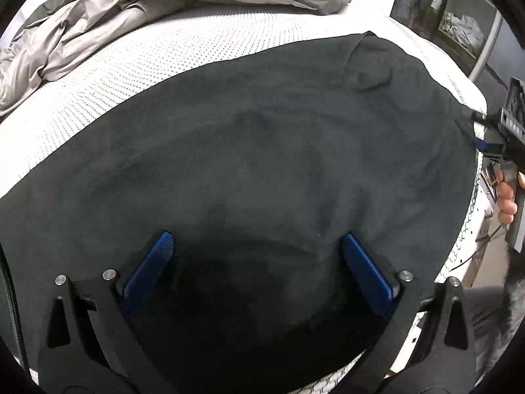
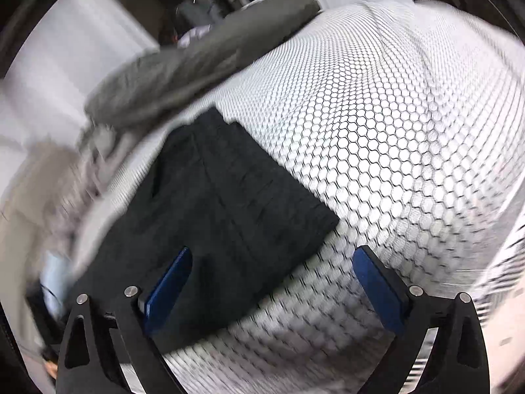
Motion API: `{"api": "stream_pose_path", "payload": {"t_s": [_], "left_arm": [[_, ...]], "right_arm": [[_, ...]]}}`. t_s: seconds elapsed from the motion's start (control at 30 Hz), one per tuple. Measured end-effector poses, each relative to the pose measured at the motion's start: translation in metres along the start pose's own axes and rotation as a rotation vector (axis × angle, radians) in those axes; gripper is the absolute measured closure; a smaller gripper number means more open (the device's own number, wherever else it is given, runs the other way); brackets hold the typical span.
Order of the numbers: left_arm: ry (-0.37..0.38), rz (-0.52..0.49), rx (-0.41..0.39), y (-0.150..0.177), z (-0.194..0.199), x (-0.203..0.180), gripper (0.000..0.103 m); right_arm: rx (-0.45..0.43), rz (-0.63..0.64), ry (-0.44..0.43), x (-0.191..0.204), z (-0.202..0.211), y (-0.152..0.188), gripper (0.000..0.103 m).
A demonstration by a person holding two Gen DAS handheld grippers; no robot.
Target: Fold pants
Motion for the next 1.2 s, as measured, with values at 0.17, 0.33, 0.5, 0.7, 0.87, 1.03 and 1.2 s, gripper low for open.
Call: {"api": "stream_pose_path", "payload": {"t_s": [0.17, 0.33, 0.5, 0.7, 0.87, 1.03, 1.2], "left_arm": [[-0.007, -0.016, -0.032, -0.003, 0.001, 0.001, 0.0], [0.016, -0.003, -0.043, -0.003, 0.001, 0.007, 0.0], [-0.002, -0.023, -0.026, -0.004, 0.001, 0.009, 0.0], [0.048, -0.048, -0.142, -0.01, 0.024, -0.015, 0.001], [0.038, -0.134, -0.119, -0.003, 0.007, -0.053, 0.001], [-0.025, -0.171, -0.133, -0.003, 0.0, -0.065, 0.001], [-0.026, -0.174, -0.128, -0.003, -0.004, -0.067, 0.001]], "right_arm": [[-0.071, -0.041, -0.089, 0.012, -0.001, -0.025, 0.081], [-0.126, 0.068, -0.007, 0.027, 0.017, -0.044, 0.09], [0.028, 0.068, 0.159, -0.008, -0.011, -0.019, 0.07], [-0.128, 0.228, 0.225, 0.036, 0.043, -0.024, 0.054], [-0.05, 0.494, 0.127, 0.121, 0.01, 0.001, 0.026], [-0.082, 0.631, 0.305, 0.138, 0.021, 0.007, 0.026], [-0.198, 0.533, 0.499, 0.101, 0.064, -0.01, 0.026]]}}
Point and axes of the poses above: each gripper's, at about its wrist camera, not at the fingertips, and z roughly against the way its jaws point, x to its left, y to its underside, the point moved 6 cm from there along -z, roughly the way its jaws point, and after that the axes turned 10 degrees about z, right-handed, at the moved point
